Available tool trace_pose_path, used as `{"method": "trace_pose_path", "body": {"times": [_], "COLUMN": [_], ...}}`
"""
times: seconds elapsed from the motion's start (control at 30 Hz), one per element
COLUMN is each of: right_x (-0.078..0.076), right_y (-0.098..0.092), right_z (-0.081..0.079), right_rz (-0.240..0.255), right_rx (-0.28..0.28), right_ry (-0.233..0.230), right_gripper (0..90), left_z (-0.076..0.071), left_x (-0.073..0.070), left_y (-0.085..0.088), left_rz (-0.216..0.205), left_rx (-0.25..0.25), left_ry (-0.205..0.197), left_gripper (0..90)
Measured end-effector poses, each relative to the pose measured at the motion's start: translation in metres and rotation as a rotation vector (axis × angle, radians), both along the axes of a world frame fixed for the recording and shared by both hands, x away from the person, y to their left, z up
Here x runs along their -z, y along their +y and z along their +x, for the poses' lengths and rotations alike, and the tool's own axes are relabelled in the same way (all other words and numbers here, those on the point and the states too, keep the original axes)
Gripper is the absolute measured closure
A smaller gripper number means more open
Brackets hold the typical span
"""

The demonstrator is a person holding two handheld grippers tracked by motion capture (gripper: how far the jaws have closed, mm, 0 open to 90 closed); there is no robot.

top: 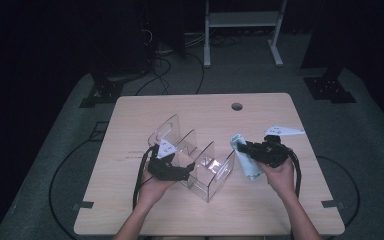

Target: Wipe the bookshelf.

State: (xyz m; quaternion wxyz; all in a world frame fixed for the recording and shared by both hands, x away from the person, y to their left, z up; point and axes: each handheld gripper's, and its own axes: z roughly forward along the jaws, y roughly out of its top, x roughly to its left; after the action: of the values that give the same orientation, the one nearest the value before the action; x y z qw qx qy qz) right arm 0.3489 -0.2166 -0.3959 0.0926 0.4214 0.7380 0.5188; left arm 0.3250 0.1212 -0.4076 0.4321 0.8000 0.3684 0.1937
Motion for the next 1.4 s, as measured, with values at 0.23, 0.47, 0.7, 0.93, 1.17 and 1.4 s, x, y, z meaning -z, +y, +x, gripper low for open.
{"method": "trace_pose_path", "body": {"times": [0.23,0.47,0.7,0.93,1.17,1.4], "right_x": [0.046,0.071,0.052,0.084,0.065,0.087], "right_y": [0.001,-0.001,-0.001,0.004,0.002,0.004], "right_z": [-0.002,0.002,-0.008,-0.003,-0.009,-0.006], "right_rz": [-0.033,-0.022,-0.016,-0.077,-0.071,-0.101], "right_rx": [0.002,0.000,-0.016,-0.024,-0.031,-0.038], "right_ry": [0.084,0.201,0.143,0.242,0.187,0.262], "right_gripper": [76.4,76.5,76.5,76.5,76.5,76.3], "left_z": [0.000,0.000,0.000,0.001,0.000,0.000], "left_x": [0.000,0.000,0.000,0.000,0.000,0.000], "left_y": [0.000,0.000,0.000,0.000,0.000,0.000], "left_rz": [-0.005,-0.004,-0.003,-0.006,-0.004,-0.003], "left_rx": [0.000,0.001,0.000,-0.001,-0.001,0.001], "left_ry": [-0.002,-0.002,-0.002,-0.002,-0.003,-0.002], "left_gripper": [8.7,8.8,8.8,8.8,8.8,8.9]}}
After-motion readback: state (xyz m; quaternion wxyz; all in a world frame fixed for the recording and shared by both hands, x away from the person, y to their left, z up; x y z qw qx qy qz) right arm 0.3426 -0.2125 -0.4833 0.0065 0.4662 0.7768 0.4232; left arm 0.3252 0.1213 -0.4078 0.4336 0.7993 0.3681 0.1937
